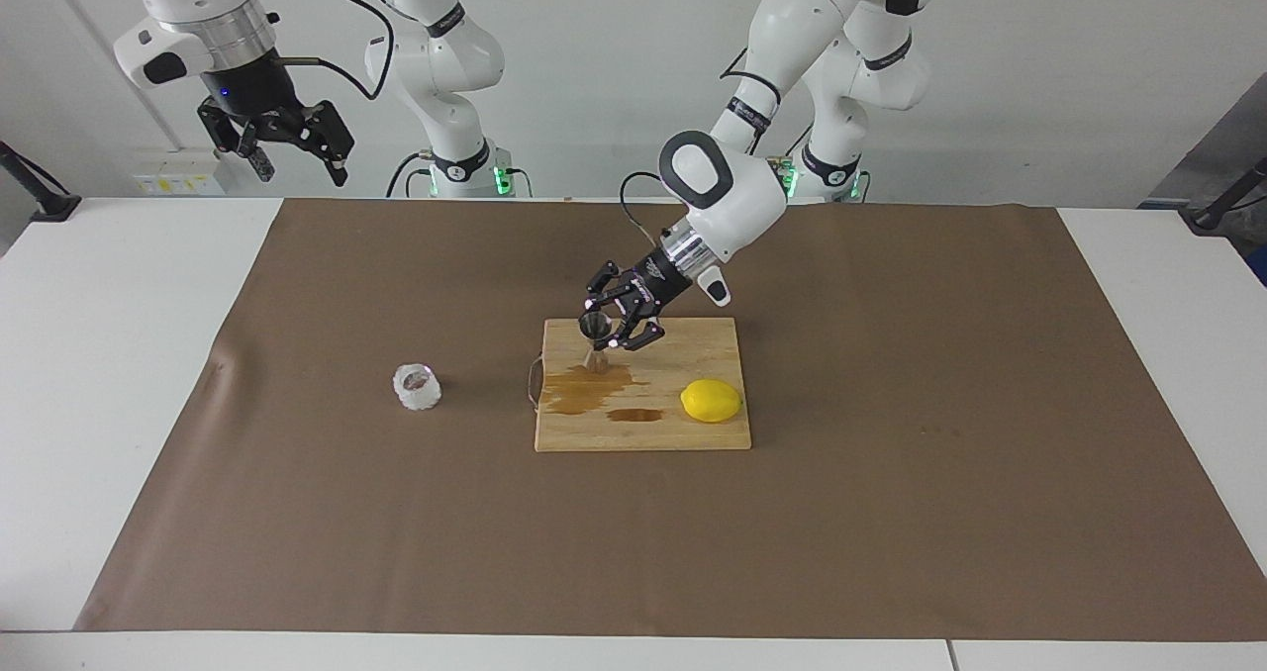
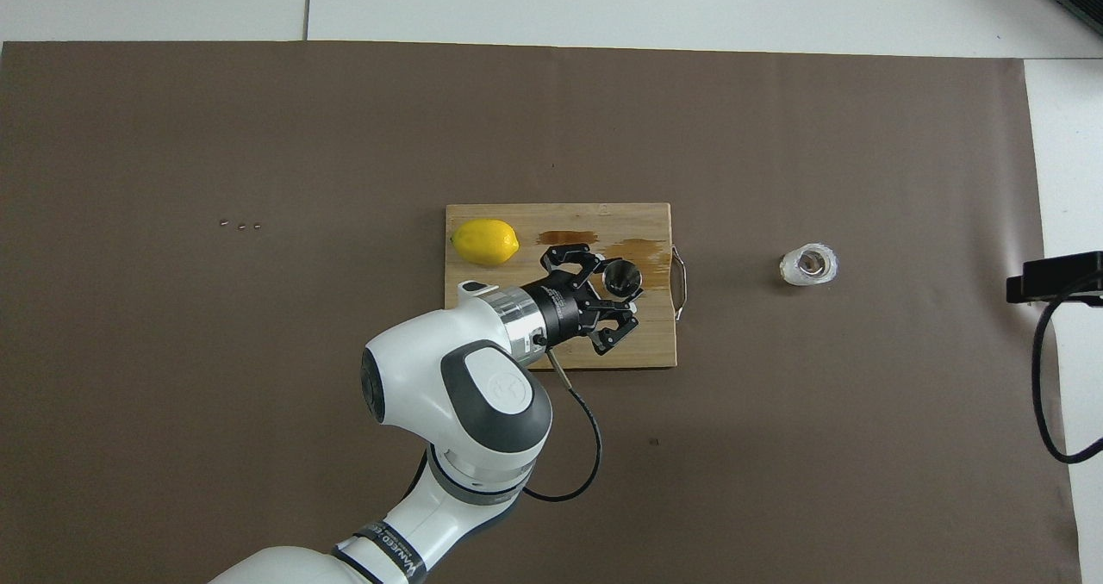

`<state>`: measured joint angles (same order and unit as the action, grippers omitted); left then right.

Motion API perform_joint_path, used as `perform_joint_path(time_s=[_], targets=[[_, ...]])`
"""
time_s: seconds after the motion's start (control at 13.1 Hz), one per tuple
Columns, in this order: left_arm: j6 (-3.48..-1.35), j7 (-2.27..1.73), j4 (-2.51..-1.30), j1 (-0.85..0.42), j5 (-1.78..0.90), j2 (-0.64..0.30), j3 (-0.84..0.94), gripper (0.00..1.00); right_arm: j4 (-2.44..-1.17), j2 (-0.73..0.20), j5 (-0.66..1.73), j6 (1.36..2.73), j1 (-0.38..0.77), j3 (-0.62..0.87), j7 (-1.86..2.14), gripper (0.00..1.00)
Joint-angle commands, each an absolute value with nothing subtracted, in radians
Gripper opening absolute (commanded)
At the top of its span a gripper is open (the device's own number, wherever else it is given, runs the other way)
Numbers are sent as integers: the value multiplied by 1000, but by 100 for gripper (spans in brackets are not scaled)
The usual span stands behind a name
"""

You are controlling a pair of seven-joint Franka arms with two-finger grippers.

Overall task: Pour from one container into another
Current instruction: 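Lower the metal cup onto the board beside the stain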

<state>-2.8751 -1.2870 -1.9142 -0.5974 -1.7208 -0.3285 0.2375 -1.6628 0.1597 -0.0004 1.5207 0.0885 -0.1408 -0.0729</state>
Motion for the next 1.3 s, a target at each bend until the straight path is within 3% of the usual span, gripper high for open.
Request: perform_joint_path(time_s=[0.0,0.76,1.22], targets=[[-2901,-1279,-1859,-601,-1668,-371,242,0,-1681,179,-17,1514,84,-135,-84,100],[-2899,-1273,-1864,-600,-1663,-379,242,3,-1681,179,-17,1513,84,-135,-84,100],[-2901,-1249,-1867,-601,-1661,-380,242,20,-1681,179,-17,1514,84,-135,-84,100]])
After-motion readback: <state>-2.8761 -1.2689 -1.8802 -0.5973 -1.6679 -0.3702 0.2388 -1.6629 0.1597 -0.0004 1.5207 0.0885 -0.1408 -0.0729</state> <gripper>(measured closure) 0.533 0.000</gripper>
